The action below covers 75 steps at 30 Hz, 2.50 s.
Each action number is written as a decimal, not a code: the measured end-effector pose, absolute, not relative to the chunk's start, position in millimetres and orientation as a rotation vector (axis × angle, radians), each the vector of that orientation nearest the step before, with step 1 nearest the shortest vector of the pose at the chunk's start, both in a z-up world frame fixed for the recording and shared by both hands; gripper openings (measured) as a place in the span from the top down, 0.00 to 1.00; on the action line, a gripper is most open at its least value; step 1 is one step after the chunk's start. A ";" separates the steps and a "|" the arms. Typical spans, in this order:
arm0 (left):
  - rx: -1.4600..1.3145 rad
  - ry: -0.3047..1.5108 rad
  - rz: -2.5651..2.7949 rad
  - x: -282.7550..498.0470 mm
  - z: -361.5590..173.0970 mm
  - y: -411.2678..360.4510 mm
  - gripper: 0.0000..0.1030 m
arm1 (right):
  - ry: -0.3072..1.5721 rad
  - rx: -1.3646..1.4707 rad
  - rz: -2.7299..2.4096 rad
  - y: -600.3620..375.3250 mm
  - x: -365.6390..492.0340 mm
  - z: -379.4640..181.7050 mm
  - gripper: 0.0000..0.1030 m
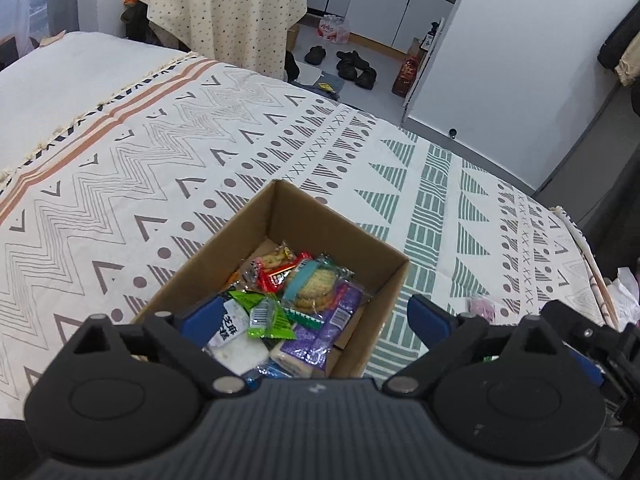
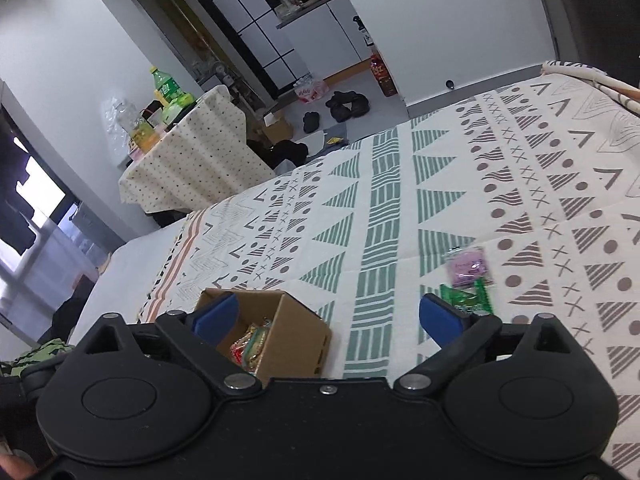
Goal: Organize snacks
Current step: 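Move both tools back from the box to the last two candies, then grasp the green candy with the left tool while the right tool grasps the pink round candy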
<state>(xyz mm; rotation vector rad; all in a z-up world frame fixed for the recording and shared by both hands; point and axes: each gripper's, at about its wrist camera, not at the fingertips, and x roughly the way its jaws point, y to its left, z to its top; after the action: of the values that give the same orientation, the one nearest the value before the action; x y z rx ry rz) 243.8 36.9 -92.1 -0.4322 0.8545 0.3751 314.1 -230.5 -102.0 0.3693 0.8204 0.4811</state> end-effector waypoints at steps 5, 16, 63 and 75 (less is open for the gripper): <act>-0.408 0.827 0.383 244.3 -88.7 21.7 0.00 | 0.810 0.368 0.489 -241.5 307.5 -97.9 0.00; -0.414 0.796 0.329 255.0 -90.6 -14.5 0.00 | 0.797 0.401 0.465 -272.0 306.8 -104.7 0.00; -0.471 1.033 0.000 392.2 -216.0 -113.7 0.34 | 0.935 0.735 0.197 -339.4 394.7 -190.5 0.26; -0.538 1.092 0.031 397.0 -228.2 -82.8 0.67 | 0.978 0.616 0.211 -300.0 419.7 -215.4 0.31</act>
<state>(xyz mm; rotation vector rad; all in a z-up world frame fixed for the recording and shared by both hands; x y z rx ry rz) 397.0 -82.8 -228.2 -0.5384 1.0923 0.0312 419.7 -300.0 -215.4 0.6163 0.9785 0.2109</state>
